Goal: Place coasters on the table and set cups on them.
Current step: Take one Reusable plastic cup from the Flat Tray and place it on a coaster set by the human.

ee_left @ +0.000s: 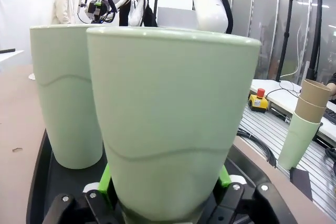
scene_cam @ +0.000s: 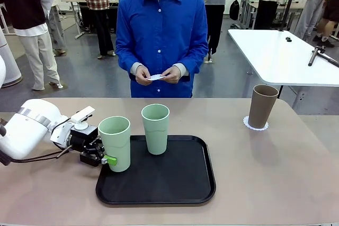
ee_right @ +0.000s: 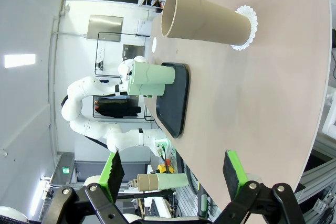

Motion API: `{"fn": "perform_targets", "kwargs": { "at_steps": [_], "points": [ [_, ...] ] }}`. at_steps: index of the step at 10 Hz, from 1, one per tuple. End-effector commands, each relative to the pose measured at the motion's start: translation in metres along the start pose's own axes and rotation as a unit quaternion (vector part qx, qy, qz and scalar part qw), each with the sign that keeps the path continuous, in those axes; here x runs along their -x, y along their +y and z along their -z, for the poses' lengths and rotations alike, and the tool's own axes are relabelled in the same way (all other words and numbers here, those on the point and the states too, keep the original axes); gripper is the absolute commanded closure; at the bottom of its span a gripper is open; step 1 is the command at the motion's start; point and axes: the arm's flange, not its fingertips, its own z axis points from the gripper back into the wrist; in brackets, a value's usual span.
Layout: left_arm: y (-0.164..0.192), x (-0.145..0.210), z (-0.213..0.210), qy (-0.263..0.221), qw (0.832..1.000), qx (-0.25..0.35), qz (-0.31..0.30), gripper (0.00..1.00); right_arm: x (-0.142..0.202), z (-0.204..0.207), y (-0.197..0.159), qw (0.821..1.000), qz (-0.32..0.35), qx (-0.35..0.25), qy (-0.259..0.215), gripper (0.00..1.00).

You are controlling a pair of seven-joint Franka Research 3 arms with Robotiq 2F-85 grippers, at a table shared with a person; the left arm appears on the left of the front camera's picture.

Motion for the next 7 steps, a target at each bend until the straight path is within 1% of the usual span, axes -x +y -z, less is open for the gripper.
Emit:
{"fn": "perform_targets", "kwargs": {
  "at_steps": [1, 2, 3, 4, 6, 7],
  "points": [
    [-0.001, -0.001, 0.001, 0.0, 1.0, 0.002, 0.019, 1.0, -0.001, 0.0, 0.001, 1.0, 0.001, 0.003, -0.001, 0.0],
    [-0.003, -0.005, -0.001, -0.003, 1.0, 0.001, 0.02, 1.0, -0.001, 0.0, 0.001, 1.0, 0.001, 0.003, -0.001, 0.0],
    [-0.007, -0.015, -0.002, -0.004, 1.0, -0.013, 0.013, 0.73, -0.001, 0.0, 0.001, 1.0, 0.001, 0.003, -0.001, 0.0],
    [-0.014, -0.036, -0.006, -0.019, 0.999, -0.032, 0.013, 0.73, -0.001, 0.0, 0.001, 1.0, 0.001, 0.003, -0.001, 0.0],
    [-0.03, -0.1, -0.022, -0.005, 0.997, -0.068, 0.04, 0.73, -0.001, 0.0, 0.001, 1.0, 0.001, 0.003, -0.001, 0.0],
    [-0.039, -0.132, -0.03, -0.012, 0.996, -0.081, 0.043, 0.73, -0.001, 0.0, 0.001, 1.0, 0.001, 0.003, -0.001, 0.0]
  ]
}}
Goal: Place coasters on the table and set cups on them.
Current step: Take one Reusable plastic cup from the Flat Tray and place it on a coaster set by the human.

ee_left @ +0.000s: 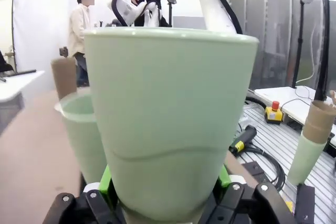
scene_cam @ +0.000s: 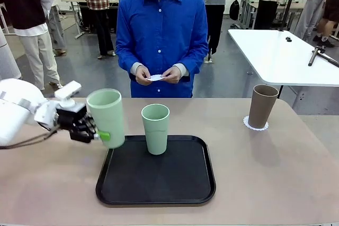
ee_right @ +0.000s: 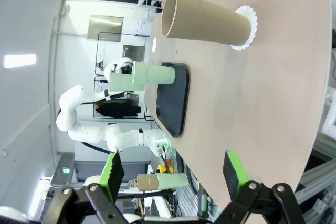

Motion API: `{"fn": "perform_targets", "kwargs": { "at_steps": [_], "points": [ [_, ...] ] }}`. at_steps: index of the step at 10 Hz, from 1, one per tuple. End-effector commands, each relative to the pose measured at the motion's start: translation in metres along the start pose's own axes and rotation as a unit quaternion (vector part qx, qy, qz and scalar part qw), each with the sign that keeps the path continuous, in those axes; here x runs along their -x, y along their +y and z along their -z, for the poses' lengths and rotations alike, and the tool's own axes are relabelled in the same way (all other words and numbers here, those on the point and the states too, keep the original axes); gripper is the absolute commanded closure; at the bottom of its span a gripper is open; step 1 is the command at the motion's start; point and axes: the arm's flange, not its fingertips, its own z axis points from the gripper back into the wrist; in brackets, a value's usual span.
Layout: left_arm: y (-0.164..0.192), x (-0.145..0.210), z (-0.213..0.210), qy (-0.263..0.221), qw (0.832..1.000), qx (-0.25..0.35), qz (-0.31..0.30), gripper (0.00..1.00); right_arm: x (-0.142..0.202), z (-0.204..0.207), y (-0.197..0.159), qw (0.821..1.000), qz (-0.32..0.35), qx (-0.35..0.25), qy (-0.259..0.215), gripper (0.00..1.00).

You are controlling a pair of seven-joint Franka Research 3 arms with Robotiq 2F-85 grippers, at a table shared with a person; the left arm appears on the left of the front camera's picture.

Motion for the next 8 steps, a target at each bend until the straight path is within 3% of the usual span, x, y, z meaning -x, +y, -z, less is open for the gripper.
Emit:
{"fn": "perform_targets", "kwargs": {
  "at_steps": [1, 4, 8],
  "points": [
    [-0.021, -0.065, -0.01, -0.001, 0.999, -0.032, -0.003, 0.73, -0.001, 0.0, 0.001, 1.0, 0.001, 0.003, -0.002, 0.0],
    [-0.023, -0.117, -0.014, 0.008, 0.999, -0.053, -0.001, 0.73, -0.001, 0.0, 0.001, 1.0, 0.001, 0.003, -0.002, 0.0],
    [-0.023, -0.127, -0.02, 0.016, 0.999, -0.039, 0.007, 0.73, -0.001, 0.0, 0.001, 1.0, 0.001, 0.003, -0.002, 0.0]
  ]
}}
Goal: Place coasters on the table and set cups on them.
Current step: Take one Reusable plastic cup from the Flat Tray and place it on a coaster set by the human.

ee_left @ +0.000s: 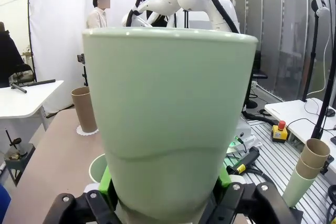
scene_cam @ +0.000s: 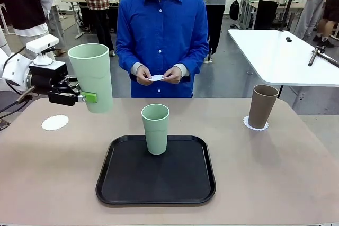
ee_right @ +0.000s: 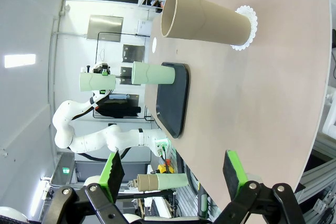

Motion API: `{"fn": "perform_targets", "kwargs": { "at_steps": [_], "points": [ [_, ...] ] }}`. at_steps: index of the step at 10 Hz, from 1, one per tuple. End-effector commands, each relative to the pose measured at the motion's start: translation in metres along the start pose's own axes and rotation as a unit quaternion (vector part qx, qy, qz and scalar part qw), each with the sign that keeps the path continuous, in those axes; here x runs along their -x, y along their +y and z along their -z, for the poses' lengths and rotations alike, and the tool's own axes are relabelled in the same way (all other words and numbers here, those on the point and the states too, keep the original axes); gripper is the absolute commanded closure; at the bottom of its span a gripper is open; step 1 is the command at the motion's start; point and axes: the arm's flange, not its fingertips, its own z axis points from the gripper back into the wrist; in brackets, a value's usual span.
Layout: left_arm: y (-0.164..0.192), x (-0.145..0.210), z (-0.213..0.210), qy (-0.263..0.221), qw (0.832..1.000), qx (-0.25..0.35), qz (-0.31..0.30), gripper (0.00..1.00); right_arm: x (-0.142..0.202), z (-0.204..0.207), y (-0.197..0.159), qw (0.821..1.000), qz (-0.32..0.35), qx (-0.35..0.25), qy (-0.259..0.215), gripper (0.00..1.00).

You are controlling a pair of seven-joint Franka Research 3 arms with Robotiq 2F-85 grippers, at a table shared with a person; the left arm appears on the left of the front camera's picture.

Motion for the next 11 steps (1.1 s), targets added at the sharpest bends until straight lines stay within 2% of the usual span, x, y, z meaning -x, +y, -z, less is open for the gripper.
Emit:
{"fn": "perform_targets", "kwargs": {
  "at_steps": [1, 2, 3, 5, 7, 9, 11],
  "points": [
    [0.001, -0.004, -0.001, -0.001, 1.0, 0.003, 0.005, 0.73, -0.001, 0.0, 0.001, 1.0, 0.001, 0.003, -0.002, 0.0],
    [0.001, -0.004, -0.001, -0.001, 1.0, 0.003, 0.005, 0.73, -0.001, 0.0, 0.001, 1.0, 0.001, 0.003, -0.002, 0.0],
    [0.0, 0.0, 0.0, 0.0, 1.0, 0.0, 0.0, 0.16, -0.001, 0.0, 0.001, 1.0, 0.001, 0.003, -0.002, 0.0],
    [0.034, 0.018, -0.058, -0.022, 1.0, -0.02, -0.002, 0.16, -0.001, 0.0, 0.001, 1.0, 0.001, 0.003, -0.002, 0.0],
    [0.06, 0.031, -0.123, -0.022, 0.997, -0.079, -0.009, 0.16, -0.001, 0.0, 0.001, 1.0, 0.001, 0.003, -0.002, 0.0],
    [0.066, 0.036, -0.179, -0.024, 0.991, -0.129, -0.014, 0.16, -0.001, 0.0, 0.001, 1.0, 0.001, 0.003, -0.002, 0.0],
    [0.064, 0.044, -0.215, -0.007, 0.986, -0.166, -0.012, 0.16, -0.001, 0.0, 0.001, 1.0, 0.001, 0.003, -0.002, 0.0]
  ]
}}
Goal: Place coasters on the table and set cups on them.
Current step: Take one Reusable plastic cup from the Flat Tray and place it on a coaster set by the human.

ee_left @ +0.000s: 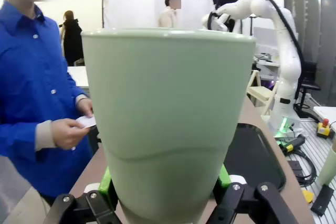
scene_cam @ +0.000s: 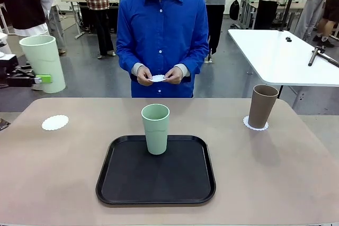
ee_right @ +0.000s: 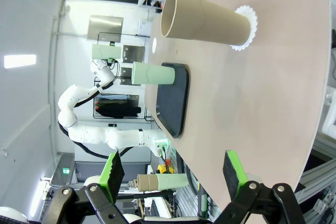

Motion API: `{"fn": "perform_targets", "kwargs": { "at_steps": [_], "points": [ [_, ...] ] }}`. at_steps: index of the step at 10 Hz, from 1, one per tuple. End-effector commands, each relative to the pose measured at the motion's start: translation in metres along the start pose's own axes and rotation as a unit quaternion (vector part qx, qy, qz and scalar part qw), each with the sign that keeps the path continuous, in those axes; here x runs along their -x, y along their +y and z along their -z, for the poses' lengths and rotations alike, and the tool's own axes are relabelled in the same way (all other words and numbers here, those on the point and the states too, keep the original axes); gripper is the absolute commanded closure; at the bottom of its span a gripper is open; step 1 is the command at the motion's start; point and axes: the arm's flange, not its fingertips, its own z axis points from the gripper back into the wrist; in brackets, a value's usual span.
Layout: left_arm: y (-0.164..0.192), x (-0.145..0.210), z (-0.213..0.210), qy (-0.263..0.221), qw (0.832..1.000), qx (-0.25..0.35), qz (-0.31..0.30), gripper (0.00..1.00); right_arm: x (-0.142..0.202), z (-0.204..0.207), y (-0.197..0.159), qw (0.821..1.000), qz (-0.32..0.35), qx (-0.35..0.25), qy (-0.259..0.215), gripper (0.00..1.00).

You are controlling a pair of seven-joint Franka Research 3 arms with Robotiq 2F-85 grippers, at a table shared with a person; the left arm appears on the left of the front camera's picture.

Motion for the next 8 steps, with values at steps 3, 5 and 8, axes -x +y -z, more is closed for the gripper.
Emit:
{"fn": "perform_targets", "kwargs": {
  "at_steps": [3, 5, 8],
  "points": [
    [0.018, 0.002, -0.033, 0.006, 0.999, -0.05, -0.008, 0.16, -0.001, 0.001, 0.001, 1.0, 0.0, 0.003, -0.001, 0.0],
    [0.022, 0.003, -0.044, 0.007, 0.997, -0.073, -0.014, 0.16, -0.001, 0.001, 0.001, 1.0, 0.0, 0.003, -0.001, 0.0],
    [0.017, 0.009, -0.045, 0.012, 0.998, -0.066, -0.008, 0.16, -0.001, 0.001, 0.001, 1.0, 0.0, 0.003, -0.001, 0.0]
  ]
}}
